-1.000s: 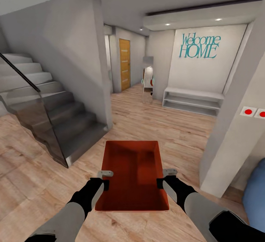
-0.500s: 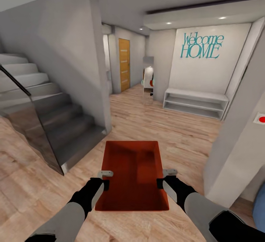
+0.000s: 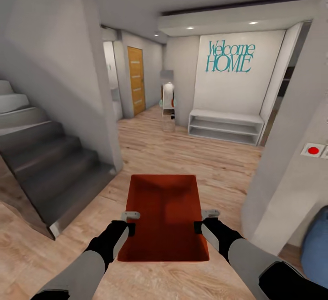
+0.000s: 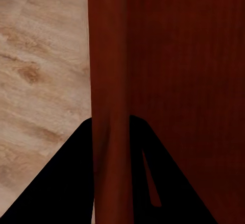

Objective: Move the two storage containers from the living room to the garage. In the garage, place one container on the floor and stack the other container on top of it (either order is fine).

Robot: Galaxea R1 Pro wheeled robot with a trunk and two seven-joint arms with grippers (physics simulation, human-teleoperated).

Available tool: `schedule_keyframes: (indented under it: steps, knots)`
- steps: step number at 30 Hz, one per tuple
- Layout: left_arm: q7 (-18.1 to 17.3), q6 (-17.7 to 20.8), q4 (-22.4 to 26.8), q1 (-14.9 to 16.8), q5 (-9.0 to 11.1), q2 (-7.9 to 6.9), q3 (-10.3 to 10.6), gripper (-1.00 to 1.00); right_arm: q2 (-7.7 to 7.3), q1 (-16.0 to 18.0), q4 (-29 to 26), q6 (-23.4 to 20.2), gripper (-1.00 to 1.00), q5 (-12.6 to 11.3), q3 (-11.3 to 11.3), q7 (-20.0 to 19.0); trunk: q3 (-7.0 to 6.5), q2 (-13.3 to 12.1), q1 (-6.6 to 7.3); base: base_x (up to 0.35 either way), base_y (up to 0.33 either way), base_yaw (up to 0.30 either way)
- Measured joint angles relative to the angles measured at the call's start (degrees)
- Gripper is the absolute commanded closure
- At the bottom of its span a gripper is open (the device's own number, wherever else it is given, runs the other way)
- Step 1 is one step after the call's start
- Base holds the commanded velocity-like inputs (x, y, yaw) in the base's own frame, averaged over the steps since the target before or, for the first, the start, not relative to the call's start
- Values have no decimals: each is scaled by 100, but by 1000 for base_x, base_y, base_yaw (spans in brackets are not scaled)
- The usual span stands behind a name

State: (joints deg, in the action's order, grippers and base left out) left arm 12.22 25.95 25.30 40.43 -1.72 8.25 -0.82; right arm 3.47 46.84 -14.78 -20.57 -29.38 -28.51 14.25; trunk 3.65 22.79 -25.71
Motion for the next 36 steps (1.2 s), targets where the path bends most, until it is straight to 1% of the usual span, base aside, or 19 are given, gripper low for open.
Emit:
schedule_keyframes:
  steps: [6, 36]
  knots:
    - [0, 9, 7, -1, -1, -1, 1, 100, 2, 1, 3, 1, 100, -7, -3, -1, 0, 0, 0, 321, 0, -52]
    - [0, -17, -51, -1, 20, -4, 1, 100, 10, 1, 45, 3, 100, -14, -17, -1, 0, 0, 0, 322, 0, -1]
